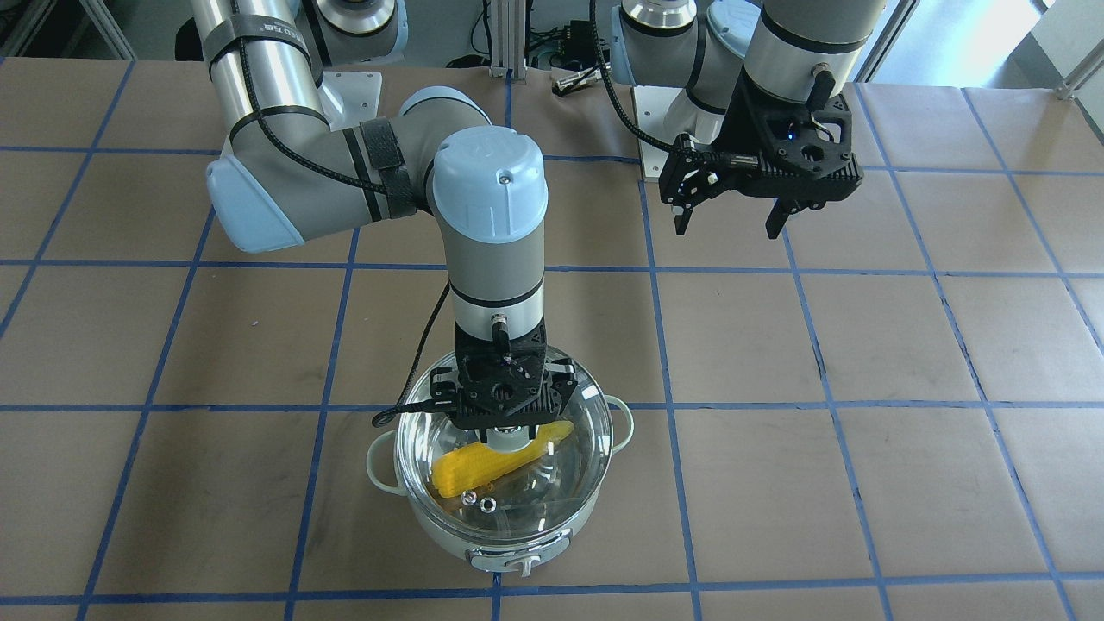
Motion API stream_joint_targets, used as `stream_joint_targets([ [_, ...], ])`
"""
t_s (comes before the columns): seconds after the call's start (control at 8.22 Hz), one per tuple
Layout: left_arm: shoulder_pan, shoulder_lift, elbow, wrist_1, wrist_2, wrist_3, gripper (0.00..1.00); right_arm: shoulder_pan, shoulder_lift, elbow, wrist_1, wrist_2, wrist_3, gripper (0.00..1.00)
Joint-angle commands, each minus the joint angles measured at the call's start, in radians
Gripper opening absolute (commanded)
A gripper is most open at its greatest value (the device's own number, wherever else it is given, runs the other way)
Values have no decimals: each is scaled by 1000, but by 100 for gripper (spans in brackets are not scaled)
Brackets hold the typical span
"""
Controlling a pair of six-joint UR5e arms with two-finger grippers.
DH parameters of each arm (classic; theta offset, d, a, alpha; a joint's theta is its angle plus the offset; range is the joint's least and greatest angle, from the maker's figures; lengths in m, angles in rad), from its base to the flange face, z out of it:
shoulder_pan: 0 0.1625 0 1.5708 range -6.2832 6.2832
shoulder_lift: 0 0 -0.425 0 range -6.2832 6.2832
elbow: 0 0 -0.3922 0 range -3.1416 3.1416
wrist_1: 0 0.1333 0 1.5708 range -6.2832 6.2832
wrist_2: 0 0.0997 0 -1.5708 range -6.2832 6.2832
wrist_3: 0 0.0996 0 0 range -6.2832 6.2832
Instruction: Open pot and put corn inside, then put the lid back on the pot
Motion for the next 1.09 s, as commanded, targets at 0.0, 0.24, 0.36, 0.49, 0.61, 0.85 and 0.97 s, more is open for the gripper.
stream_joint_targets([
  [0.0, 17, -1, 0, -11, -8, 4, 100, -6, 7, 0, 0, 1, -8, 31],
  [0.24, 52, 0, 1, -15, -8, 11, 100, -15, 6, 0, 0, 2, -11, 31],
  [0.36, 52, 0, 0, -17, -5, 11, 100, -15, 7, 0, 0, 5, -6, 31],
  [0.49, 51, 0, 0, -18, -3, 10, 100, -15, 7, 0, 0, 7, -6, 31],
  [0.61, 49, 0, -2, -18, 0, 10, 100, -13, 10, 0, -2, 8, 0, 31],
  [0.85, 49, 0, -2, -20, 3, 10, 100, -13, 12, 3, -20, 13, -8, 31],
  [0.97, 49, 0, -2, -29, 3, 10, 100, -13, 14, 5, -31, 15, -5, 31],
])
